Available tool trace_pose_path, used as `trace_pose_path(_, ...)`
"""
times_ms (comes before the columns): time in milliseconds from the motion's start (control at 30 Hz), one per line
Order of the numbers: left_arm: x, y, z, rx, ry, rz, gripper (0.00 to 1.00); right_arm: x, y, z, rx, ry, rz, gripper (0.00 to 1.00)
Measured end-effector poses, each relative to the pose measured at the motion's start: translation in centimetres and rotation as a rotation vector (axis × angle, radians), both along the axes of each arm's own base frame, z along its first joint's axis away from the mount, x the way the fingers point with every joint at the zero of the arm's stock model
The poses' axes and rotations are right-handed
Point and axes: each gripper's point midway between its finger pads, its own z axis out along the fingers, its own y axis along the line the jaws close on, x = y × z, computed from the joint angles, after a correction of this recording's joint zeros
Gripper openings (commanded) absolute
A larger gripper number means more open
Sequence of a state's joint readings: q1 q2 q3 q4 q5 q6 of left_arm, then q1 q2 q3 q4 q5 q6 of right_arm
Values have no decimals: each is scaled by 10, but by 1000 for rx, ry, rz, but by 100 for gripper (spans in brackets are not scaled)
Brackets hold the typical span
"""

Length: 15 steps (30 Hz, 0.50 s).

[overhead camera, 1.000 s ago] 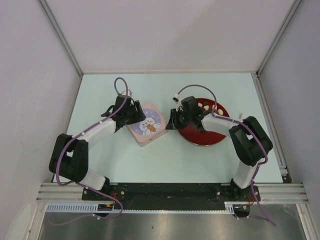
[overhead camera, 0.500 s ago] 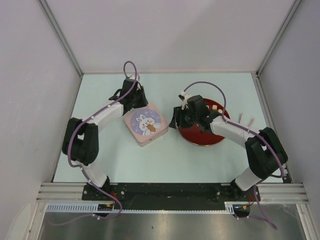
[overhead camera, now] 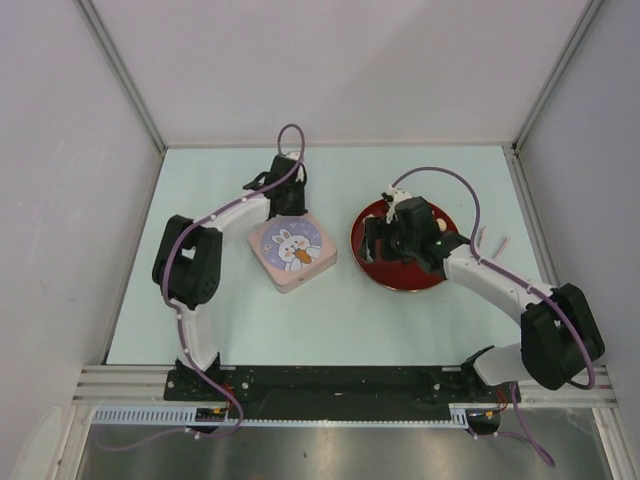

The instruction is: Pack the chocolate

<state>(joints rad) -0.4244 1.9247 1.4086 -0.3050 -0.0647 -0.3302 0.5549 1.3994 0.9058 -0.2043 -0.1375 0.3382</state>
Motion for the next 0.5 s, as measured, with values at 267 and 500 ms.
trace_pose_path(267,6,-3,-4,35,17,-10,13,0,-28,8,-33,-25,-76,82)
trace_pose_path(500,5,-4,-6,51,53,-12,13,1,-50,14,-61,-48,-130,82)
